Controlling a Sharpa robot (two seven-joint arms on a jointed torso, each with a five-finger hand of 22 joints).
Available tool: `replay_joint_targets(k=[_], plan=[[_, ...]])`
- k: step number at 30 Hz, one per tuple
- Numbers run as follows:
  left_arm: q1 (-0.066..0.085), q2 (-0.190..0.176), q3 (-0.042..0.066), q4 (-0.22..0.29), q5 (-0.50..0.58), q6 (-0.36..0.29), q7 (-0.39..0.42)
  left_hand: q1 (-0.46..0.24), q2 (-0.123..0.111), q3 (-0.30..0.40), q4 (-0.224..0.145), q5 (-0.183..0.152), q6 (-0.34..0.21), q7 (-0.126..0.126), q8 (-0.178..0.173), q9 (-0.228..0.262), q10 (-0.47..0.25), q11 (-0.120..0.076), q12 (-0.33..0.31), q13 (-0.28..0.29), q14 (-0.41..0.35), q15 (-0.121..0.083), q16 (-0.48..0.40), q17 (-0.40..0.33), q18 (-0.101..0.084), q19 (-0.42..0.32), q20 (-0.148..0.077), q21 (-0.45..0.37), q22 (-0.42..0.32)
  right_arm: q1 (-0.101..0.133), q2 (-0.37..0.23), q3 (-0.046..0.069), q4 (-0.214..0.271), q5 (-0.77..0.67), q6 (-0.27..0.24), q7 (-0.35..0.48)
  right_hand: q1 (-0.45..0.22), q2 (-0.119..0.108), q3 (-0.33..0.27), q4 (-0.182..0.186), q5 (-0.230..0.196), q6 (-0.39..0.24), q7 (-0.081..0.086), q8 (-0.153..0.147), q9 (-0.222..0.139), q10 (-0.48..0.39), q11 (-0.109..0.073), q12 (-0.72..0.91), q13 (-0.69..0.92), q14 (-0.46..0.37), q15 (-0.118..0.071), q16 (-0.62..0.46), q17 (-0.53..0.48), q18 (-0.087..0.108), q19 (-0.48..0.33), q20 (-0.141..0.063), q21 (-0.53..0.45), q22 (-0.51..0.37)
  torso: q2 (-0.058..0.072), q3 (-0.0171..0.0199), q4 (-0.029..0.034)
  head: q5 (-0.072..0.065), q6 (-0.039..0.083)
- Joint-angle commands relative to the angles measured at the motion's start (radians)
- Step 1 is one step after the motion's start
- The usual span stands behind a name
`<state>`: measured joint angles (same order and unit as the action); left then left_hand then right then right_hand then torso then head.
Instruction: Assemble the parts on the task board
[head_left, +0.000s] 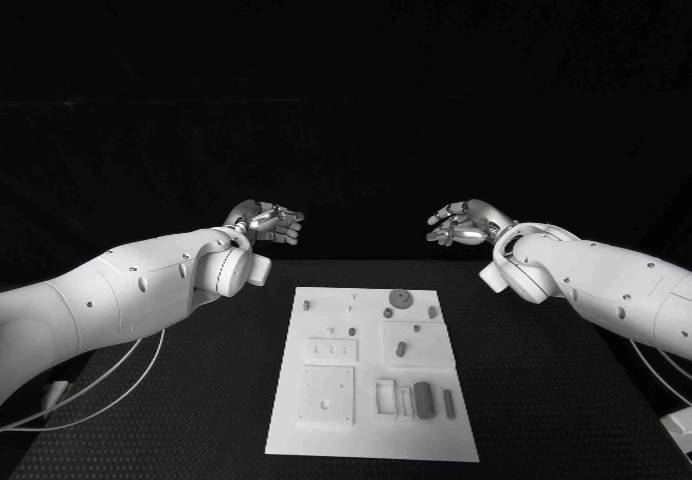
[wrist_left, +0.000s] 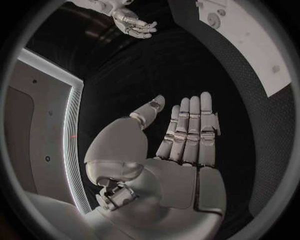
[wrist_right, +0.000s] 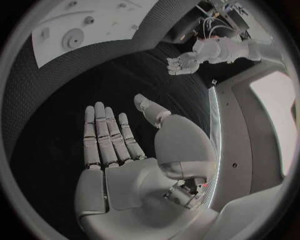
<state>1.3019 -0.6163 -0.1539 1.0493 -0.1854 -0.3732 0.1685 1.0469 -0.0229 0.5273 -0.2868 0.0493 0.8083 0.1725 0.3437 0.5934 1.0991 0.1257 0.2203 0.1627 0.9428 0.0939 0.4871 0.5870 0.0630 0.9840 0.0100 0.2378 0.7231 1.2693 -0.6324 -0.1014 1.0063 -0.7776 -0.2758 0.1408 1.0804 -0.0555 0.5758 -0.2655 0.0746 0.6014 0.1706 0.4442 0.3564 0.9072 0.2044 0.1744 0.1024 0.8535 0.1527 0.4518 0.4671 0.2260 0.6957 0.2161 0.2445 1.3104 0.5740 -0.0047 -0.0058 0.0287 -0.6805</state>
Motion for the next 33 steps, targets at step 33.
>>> replay_joint_targets(k=[33], plan=[[0.006, -0.132, 0.002, 0.355, -0.151, 0.15, -0.001, 0.077, 0.03, -0.001, -0.002, 0.005, 0.182, -0.074, 0.032, 0.039, 0.206, -0.088, 0.046, 0.148, 0.174, -0.087, 0.088, 0.203, 0.007, 0.15, -0.097, 0.127, 0.131, -0.001, 0.004, -0.006, 0.125, -0.793, 0.085, -0.108, 0.063, -0.04, -0.005, -0.023, 0.006, 0.23, 0.004, -0.033, 0.075, 0.291, -0.108, -0.014, 0.047, 0.367, -0.166, 0.248, 0.207, 0.036, 0.404, -0.146, 0.25, 0.021, 0.154, -0.0018, 0.0737, -0.077, 0.048]])
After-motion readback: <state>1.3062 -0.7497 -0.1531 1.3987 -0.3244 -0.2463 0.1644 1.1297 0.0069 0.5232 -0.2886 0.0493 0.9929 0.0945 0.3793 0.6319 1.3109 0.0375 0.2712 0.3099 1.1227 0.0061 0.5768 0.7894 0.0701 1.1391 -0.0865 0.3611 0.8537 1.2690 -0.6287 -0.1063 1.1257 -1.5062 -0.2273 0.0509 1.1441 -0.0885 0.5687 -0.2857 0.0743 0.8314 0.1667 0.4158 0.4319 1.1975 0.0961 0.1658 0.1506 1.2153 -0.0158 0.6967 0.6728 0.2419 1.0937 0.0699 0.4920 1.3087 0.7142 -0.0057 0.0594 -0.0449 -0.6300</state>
